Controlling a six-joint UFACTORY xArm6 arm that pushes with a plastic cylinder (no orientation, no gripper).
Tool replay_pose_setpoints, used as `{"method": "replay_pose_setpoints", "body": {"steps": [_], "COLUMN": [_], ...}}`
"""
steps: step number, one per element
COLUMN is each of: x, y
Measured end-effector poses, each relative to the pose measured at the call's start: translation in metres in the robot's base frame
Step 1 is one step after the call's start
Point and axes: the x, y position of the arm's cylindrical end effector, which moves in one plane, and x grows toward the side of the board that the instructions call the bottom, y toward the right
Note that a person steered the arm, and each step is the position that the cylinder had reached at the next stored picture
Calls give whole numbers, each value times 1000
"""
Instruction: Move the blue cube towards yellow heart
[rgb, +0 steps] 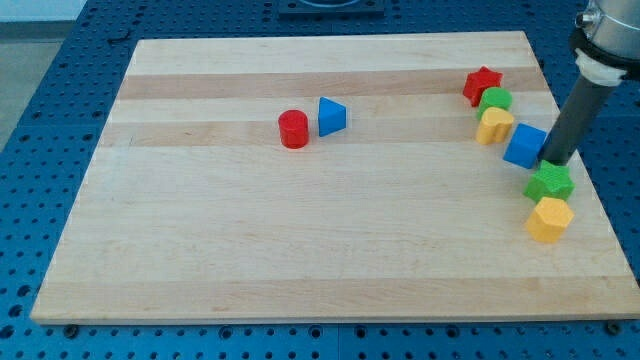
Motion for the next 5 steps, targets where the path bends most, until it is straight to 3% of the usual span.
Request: {"method": "replay_pose_setpoints", "body": {"steps": [5], "x": [1], "y": [-28]}}
